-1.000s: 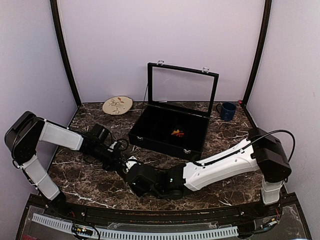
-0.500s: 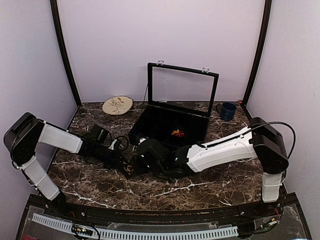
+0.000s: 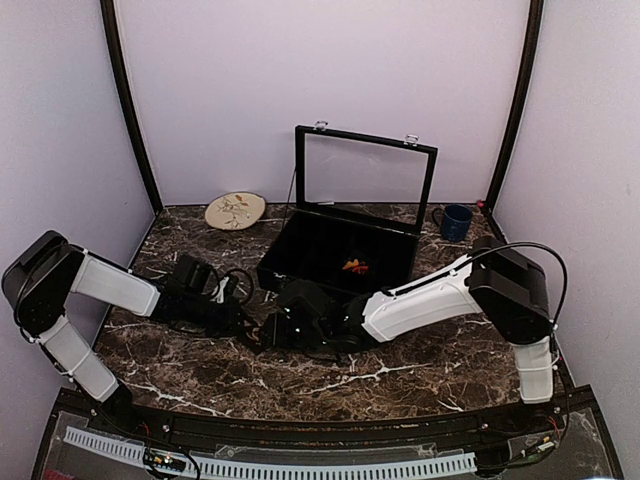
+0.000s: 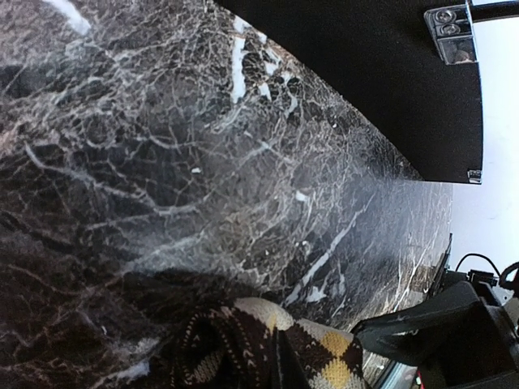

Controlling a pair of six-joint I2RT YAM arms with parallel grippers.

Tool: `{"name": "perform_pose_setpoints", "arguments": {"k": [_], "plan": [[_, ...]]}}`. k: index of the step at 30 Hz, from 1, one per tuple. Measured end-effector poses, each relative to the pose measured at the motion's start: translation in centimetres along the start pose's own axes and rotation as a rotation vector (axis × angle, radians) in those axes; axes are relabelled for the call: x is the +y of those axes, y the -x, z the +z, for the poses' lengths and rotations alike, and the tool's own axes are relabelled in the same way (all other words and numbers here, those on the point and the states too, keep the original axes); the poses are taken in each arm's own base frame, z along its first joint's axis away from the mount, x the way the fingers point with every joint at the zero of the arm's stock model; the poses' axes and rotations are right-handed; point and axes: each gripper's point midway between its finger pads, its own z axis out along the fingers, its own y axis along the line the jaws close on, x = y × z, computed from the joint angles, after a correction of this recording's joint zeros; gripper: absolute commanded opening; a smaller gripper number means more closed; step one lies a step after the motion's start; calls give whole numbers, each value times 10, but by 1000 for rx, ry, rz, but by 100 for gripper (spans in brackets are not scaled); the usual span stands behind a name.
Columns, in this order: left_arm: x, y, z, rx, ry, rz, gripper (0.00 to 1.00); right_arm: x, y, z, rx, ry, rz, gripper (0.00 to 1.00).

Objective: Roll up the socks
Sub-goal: Roll the sock at the center of the board.

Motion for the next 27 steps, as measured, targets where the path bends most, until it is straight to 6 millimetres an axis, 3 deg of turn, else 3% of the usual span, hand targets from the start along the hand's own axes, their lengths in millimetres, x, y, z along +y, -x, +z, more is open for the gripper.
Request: {"name": "perform_pose_setpoints", "arguments": {"k": [15, 23, 27], "plan": [[0, 3, 0, -74, 3, 51, 0, 7, 1, 10, 13, 100, 153, 46], [2, 4, -2, -106, 8, 63, 0, -11, -8, 11, 22, 90, 205, 58], [3, 4, -3, -113, 11, 67, 0, -9, -4, 11, 14, 106, 227, 63]]}}
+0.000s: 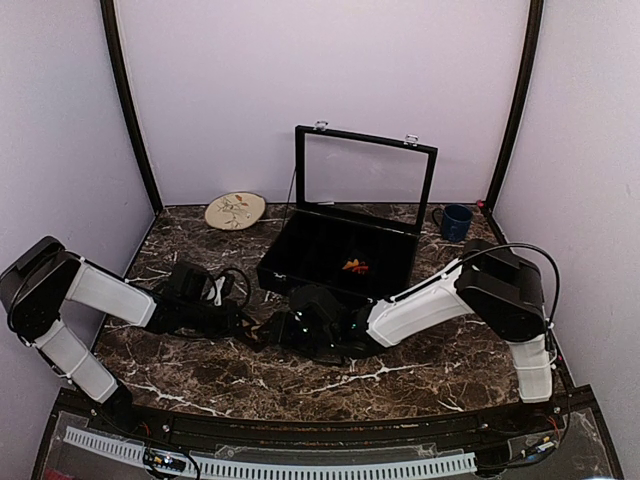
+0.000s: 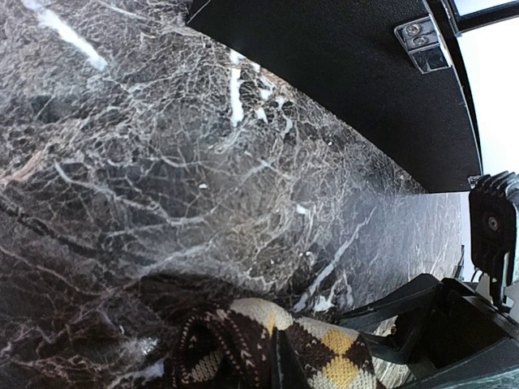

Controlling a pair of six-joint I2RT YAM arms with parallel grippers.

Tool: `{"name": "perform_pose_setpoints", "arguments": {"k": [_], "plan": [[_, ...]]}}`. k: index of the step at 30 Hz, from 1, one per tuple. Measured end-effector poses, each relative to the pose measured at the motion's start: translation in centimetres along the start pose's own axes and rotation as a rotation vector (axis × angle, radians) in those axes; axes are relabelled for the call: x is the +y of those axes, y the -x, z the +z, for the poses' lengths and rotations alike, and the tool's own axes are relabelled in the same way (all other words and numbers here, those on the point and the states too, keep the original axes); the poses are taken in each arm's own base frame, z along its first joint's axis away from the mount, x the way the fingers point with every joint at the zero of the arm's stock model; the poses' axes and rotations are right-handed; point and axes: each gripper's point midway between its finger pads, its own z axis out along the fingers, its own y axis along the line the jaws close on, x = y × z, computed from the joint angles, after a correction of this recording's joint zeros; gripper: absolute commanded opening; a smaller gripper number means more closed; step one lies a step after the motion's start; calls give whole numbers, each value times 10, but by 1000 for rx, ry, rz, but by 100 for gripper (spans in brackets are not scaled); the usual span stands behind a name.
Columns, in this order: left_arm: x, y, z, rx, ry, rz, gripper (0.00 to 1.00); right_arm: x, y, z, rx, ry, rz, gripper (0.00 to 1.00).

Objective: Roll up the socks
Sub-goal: Roll the sock at the center of the board.

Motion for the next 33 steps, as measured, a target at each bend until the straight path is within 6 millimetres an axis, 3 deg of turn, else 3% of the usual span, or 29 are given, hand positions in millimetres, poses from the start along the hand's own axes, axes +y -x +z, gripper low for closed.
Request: {"name": "perform_pose_setpoints", "arguments": {"k": [15, 18, 26, 29, 33], "plan": [[1, 1, -1, -16, 1, 8, 0, 14, 14, 6, 5, 54, 67, 65], [1, 1, -1, -17, 2, 9, 0, 21, 14, 12, 17, 72, 67, 65], [1, 2, -1, -18, 4, 12, 0, 16, 7, 21, 61, 61, 74, 63], [1, 2, 0, -19, 6, 13, 0, 16, 6, 21, 71, 59, 74, 58], [1, 2, 1, -19, 6, 12, 0, 13, 3, 21, 89, 50, 72, 44]]}}
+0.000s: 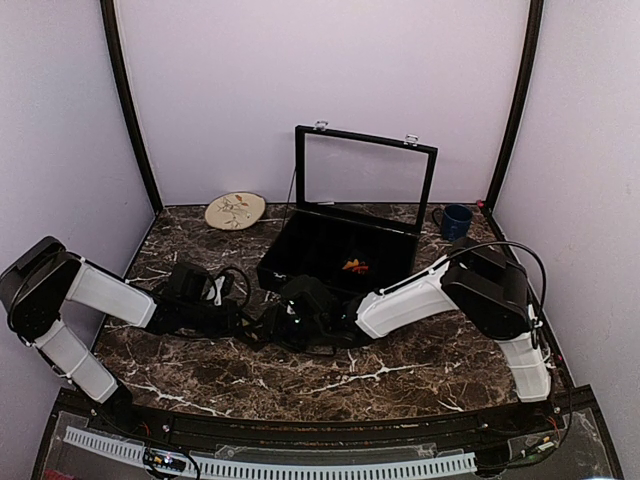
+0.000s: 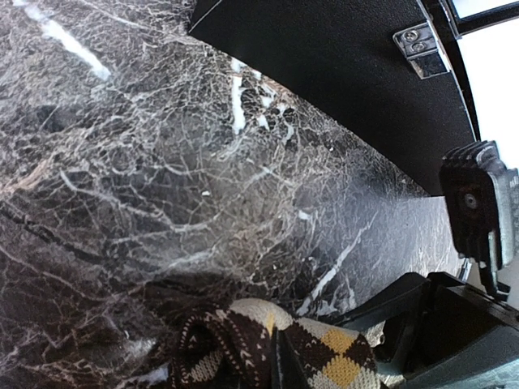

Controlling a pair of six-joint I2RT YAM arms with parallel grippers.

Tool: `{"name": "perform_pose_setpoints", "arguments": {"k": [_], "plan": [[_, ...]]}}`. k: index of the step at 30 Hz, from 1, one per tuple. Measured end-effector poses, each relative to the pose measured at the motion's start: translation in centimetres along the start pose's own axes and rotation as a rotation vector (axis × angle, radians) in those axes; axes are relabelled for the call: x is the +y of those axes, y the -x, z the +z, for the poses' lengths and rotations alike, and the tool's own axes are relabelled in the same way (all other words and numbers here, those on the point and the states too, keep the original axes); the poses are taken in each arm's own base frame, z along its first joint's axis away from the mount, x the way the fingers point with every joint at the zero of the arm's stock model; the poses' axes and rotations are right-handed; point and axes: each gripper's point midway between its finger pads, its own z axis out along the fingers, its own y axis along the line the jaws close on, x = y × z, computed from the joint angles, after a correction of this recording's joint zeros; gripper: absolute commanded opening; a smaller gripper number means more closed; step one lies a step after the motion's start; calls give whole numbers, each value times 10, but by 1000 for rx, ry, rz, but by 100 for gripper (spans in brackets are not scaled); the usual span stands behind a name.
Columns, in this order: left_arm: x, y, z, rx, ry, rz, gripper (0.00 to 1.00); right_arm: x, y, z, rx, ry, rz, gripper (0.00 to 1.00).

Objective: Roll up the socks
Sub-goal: Roll the sock at the center of the board.

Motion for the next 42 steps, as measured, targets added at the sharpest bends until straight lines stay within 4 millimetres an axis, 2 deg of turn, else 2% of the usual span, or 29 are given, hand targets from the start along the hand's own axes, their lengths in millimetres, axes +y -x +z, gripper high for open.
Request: {"name": "perform_pose_setpoints", "arguments": {"k": [6, 14, 17, 18, 22, 25, 29, 32, 42], "plan": [[0, 1, 1, -2, -2, 1, 0, -6, -4, 3, 26, -16, 0, 28], [0, 1, 1, -4, -1, 1, 0, -7, -4, 4, 34, -37, -49, 18], [0, 1, 1, -4, -1, 1, 0, -6, -4, 5, 32, -58, -95, 9], [0, 1, 1, -3, 0, 0, 0, -5, -4, 5, 29, -66, -114, 9], [1, 2, 0, 0, 16, -13, 17, -3, -4, 8, 19, -104, -194, 0], [4, 3, -2, 4, 41, -24, 35, -1, -3, 11, 9, -128, -254, 0], [4, 4, -9, 13, 73, -48, 47, 1, -5, 12, -8, -158, -341, 0], [6, 2, -16, 24, 103, -67, 51, 0, -6, 12, -26, -178, -406, 0], [20, -13, -40, 123, 205, -207, 55, 6, -17, 7, -109, -286, -675, 0]]}}
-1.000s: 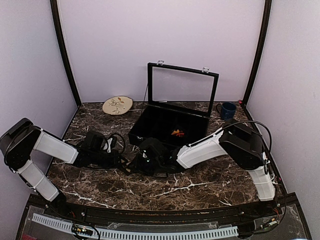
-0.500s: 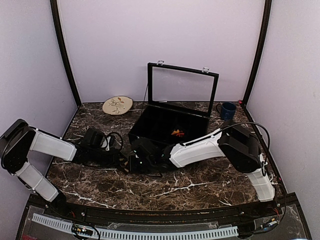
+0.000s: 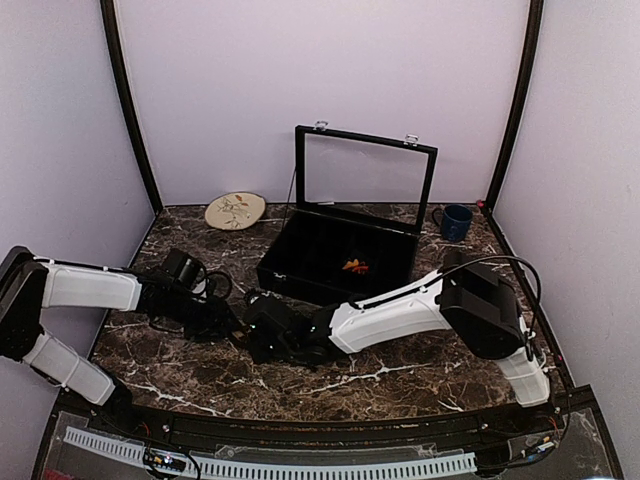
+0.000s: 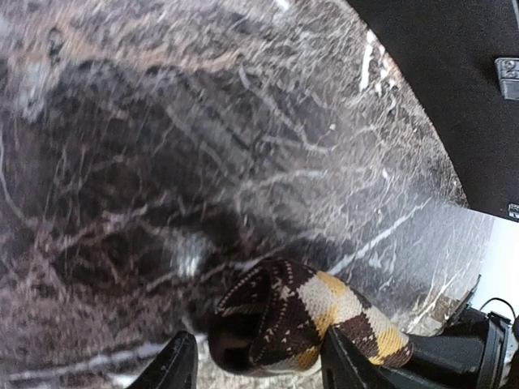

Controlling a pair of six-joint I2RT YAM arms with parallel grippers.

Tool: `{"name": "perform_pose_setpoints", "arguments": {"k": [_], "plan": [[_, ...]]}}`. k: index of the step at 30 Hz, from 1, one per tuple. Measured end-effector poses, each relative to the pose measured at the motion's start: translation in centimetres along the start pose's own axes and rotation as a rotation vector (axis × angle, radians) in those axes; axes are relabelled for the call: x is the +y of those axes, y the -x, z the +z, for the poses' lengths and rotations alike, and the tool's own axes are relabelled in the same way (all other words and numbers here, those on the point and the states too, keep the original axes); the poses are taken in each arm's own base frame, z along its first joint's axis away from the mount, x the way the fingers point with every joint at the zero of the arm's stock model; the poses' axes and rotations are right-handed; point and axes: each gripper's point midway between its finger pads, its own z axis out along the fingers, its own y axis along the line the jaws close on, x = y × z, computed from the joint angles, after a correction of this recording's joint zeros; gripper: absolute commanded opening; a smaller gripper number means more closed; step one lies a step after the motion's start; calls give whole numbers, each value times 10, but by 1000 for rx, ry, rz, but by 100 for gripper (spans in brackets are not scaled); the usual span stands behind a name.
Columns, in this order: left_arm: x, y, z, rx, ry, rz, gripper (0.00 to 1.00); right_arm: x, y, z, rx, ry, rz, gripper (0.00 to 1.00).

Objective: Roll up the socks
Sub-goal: Roll the sock at the center of the board.

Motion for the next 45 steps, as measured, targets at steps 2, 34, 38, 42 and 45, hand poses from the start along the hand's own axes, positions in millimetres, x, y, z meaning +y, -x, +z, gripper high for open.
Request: {"name": "perform_pose_setpoints", "arguments": {"k": [2, 34, 38, 42, 45], "plan": [[0, -3, -2, 29, 2, -26, 55, 3, -2, -3, -16, -32, -63, 0], [-23, -28, -22, 205, -74, -332, 65, 12, -17, -14, -176, -310, -534, 0], [-24, -27, -21, 204, -75, -381, 65, 19, -22, -14, -186, -297, -554, 0], [-24, -26, -18, 210, -72, -417, 65, 23, -23, -14, -192, -289, -564, 0], [-22, -28, -14, 229, -65, -440, 65, 23, -24, -13, -194, -289, -573, 0]]}}
